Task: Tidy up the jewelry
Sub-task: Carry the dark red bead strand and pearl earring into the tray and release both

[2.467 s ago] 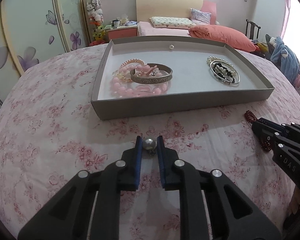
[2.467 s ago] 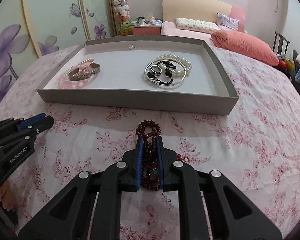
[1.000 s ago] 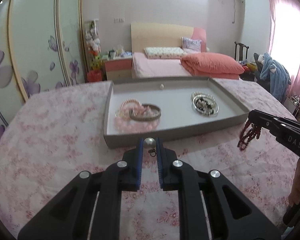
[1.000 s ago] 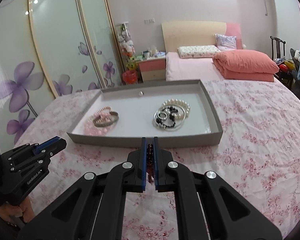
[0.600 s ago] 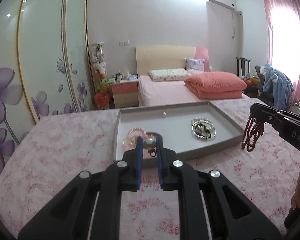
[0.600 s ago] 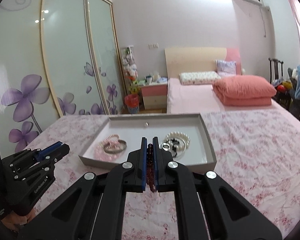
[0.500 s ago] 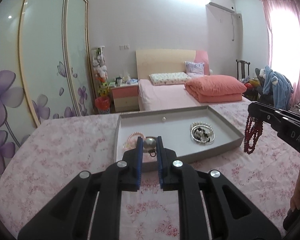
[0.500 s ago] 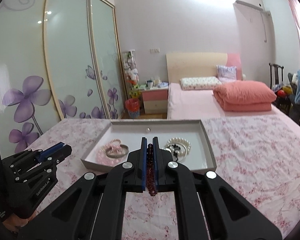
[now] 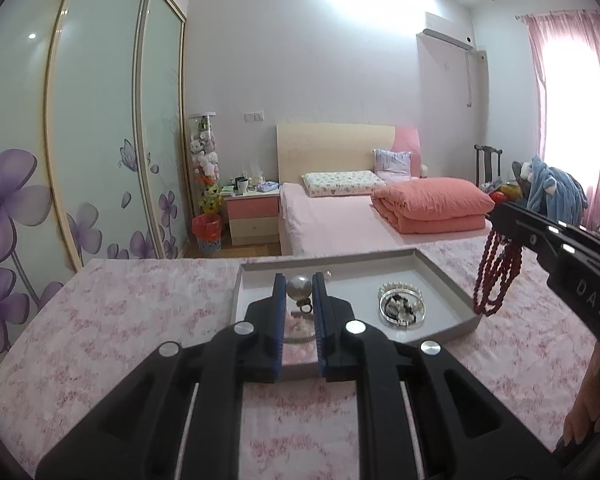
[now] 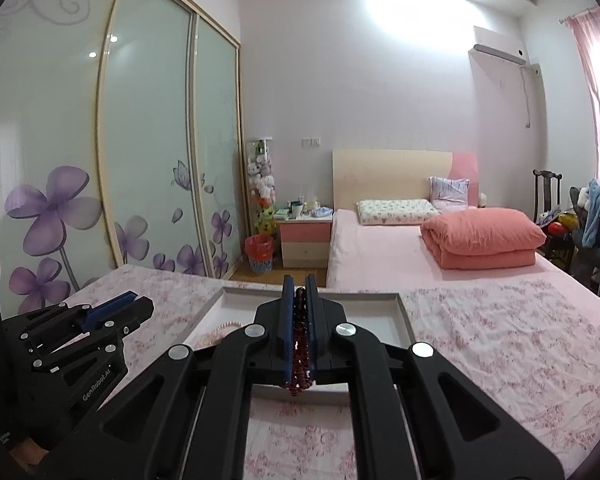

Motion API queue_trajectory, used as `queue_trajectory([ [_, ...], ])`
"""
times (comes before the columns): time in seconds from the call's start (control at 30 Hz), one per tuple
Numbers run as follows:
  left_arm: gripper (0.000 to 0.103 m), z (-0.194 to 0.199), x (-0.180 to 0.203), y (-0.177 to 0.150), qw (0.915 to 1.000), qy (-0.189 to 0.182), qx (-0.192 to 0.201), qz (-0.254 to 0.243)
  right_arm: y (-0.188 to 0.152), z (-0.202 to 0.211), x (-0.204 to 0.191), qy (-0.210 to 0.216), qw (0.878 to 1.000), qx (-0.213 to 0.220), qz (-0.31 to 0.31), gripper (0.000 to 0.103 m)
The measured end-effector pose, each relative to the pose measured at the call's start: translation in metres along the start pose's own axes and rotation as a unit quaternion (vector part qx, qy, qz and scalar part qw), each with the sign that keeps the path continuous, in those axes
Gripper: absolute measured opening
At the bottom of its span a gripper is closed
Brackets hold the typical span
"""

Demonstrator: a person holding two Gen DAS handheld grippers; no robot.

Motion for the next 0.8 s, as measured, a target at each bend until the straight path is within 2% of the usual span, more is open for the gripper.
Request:
queue_trajectory([
  [0.33,0.014,-0.018,-0.004,0.021,0.9999,-0.001,0.010,0.012,0.007,-0.019,0.007,-0.010,1.000,0.005,-0.012,0.006],
  [0.8,0.014,-0.072,-0.003,0.032,0.9994,-0.025,-0.017,0.014,0.015,-0.064,0.016,-0.014,1.000,-0.010,-0.019,0.006],
])
Point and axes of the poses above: each gripper's, at about its wrist camera, not at the fingertips, and z roughly against the way its jaws point, x to its right, y to its top, the point moved 4 cm from there along -z, roughly the way its jaws point, and after that the axes turned 10 degrees about -x, right-handed, at the moved point
